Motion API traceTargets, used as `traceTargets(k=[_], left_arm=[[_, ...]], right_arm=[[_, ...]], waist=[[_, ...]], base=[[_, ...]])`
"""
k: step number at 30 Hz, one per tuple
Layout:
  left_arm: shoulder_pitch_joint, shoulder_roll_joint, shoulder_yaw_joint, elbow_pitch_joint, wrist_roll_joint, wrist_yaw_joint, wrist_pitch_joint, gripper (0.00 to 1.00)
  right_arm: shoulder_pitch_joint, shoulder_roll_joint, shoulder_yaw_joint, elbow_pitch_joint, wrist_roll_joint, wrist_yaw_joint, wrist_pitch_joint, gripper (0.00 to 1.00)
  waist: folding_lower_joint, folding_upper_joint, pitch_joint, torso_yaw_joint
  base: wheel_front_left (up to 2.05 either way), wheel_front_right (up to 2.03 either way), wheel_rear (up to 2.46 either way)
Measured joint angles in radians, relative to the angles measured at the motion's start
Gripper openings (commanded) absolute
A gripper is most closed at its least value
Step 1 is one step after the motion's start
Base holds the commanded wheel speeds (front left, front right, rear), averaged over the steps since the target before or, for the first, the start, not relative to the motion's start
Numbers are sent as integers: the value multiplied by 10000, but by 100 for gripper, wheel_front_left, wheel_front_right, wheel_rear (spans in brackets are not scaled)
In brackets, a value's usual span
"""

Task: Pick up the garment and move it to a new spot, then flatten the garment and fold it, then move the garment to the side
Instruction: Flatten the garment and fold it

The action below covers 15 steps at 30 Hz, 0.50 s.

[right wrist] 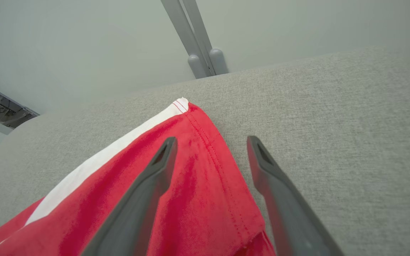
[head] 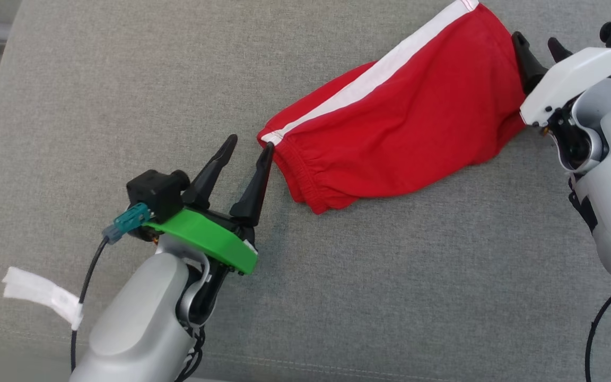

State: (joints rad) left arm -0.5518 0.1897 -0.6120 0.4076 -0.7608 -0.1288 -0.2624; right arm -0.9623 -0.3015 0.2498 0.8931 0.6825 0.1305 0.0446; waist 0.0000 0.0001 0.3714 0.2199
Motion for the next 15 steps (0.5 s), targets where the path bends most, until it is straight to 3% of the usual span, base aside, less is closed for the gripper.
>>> traceTargets(k=[3, 9, 15], left_arm=[[481, 38, 805, -479, 681, 153, 0, 100], [1506, -449, 2832, -1657, 2157, 514, -2, 100], [2326, -949, 4508, -2437, 3430, 575, -13, 100]], right_arm=[[202, -276, 293, 100, 38, 0, -119, 100], [381, -602, 784, 397, 180, 0, -295, 100], [408, -729, 1068, 953, 196, 0, -376, 100]], waist=[[0, 0, -142, 13], [0, 0, -179, 235], [0, 0, -156, 404]], base=[[0, 0, 0], [0, 0, 0], [0, 0, 0]])
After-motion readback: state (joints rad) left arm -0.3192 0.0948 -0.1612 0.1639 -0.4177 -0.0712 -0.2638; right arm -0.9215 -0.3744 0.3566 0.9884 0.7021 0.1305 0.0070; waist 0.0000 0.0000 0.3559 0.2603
